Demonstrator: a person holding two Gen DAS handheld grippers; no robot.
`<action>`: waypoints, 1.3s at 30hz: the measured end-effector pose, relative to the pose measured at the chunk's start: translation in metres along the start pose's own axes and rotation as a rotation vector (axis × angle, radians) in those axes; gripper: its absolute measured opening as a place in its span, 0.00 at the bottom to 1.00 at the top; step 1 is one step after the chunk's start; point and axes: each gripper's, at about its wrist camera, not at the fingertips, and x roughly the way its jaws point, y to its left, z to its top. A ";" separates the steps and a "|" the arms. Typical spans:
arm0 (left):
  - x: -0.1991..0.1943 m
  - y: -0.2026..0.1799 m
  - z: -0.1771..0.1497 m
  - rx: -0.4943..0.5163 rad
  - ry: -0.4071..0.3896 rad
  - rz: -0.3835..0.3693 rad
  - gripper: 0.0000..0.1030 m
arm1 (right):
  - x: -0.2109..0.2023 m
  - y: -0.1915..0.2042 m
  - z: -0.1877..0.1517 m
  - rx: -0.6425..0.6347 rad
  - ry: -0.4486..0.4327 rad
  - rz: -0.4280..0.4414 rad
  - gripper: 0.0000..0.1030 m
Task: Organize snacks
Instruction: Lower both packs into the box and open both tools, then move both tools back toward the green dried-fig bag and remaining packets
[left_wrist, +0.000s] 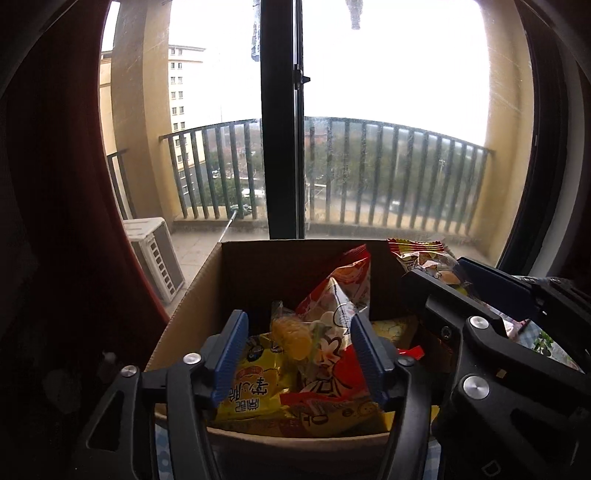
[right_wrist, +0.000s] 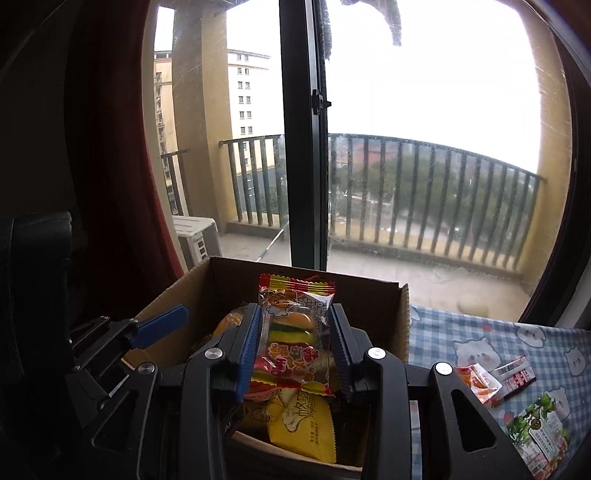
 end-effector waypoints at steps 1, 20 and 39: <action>0.000 0.001 -0.002 -0.001 -0.004 0.005 0.74 | 0.004 0.002 -0.001 0.001 0.008 0.007 0.39; -0.044 -0.046 -0.012 0.053 -0.031 -0.072 0.83 | -0.038 -0.033 -0.022 0.103 -0.008 -0.018 0.95; -0.102 -0.146 -0.028 0.117 -0.089 -0.173 0.93 | -0.135 -0.108 -0.044 0.110 -0.065 -0.142 0.97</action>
